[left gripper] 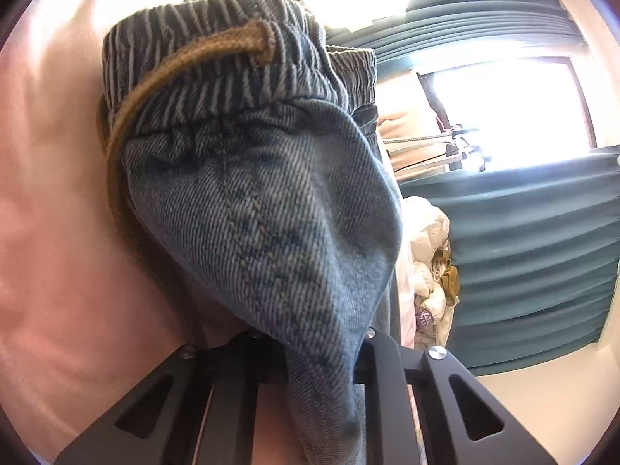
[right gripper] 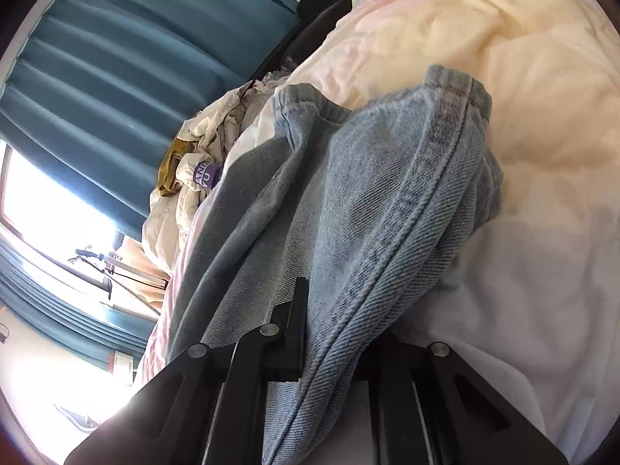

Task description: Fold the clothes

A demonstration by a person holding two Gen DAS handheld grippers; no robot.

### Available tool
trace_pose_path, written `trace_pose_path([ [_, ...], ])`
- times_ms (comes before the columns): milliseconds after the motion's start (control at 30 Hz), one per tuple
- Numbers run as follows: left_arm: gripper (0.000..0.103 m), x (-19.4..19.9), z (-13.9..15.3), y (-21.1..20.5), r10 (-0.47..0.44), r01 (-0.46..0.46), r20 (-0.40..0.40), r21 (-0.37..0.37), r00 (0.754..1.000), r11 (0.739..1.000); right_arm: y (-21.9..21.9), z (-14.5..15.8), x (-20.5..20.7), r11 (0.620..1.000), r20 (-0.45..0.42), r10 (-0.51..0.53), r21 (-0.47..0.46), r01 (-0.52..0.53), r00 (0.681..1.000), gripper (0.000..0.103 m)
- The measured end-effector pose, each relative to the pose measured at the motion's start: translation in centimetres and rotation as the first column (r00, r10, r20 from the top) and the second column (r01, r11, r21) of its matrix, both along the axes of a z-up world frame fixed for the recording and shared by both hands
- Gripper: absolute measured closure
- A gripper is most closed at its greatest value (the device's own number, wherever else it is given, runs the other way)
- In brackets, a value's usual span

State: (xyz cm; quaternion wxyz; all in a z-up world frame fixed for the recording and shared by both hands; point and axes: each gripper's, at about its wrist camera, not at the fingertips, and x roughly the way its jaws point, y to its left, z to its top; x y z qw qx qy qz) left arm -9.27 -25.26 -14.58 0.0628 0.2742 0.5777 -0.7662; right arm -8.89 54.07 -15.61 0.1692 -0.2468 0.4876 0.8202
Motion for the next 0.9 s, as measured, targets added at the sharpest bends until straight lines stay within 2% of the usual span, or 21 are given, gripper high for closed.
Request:
trace_pose_path([
  [133, 0.092, 2.2, 0.8, 0.2, 0.03, -0.028, -0.027, 0.046, 0.999, 0.999, -0.3, 2.4, 2.5, 1.0, -0.034, -0.001, -0.017, 0.001, 0.999, 0.096],
  [300, 0.092, 4.6, 2.1, -0.2, -0.009, 0.01, -0.016, 0.049, 1.0, 0.999, 0.0, 5.0, 6.1, 0.996, -0.058, 0.053, -0.066, -0.057, 0.997, 0.096],
  [400, 0.092, 6.2, 3.1, -0.6, -0.026, 0.027, -0.009, 0.043, 1.0, 0.999, 0.2, 5.5, 8.9, 0.989, -0.078, 0.049, -0.134, -0.059, 0.996, 0.096],
  [633, 0.092, 7.4, 3.4, 0.0, -0.099, 0.1, 0.043, -0.019, 0.994, 0.995, 0.6, 2.5, 14.3, 0.928, 0.01, 0.021, -0.373, -0.016, 1.0, 0.096],
  [767, 0.091, 7.4, 2.8, 0.8, -0.09, 0.091, 0.076, -0.01, 0.993, 0.996, 0.9, 0.9, 15.0, 0.917, 0.055, 0.036, -0.398, -0.011, 0.998, 0.096],
  [900, 0.086, 8.1, 3.4, 2.1, -0.091, 0.097, 0.1, -0.058, 0.991, 0.994, 1.3, -0.8, 14.8, 0.894, 0.063, 0.031, -0.448, 0.001, 0.998, 0.092],
])
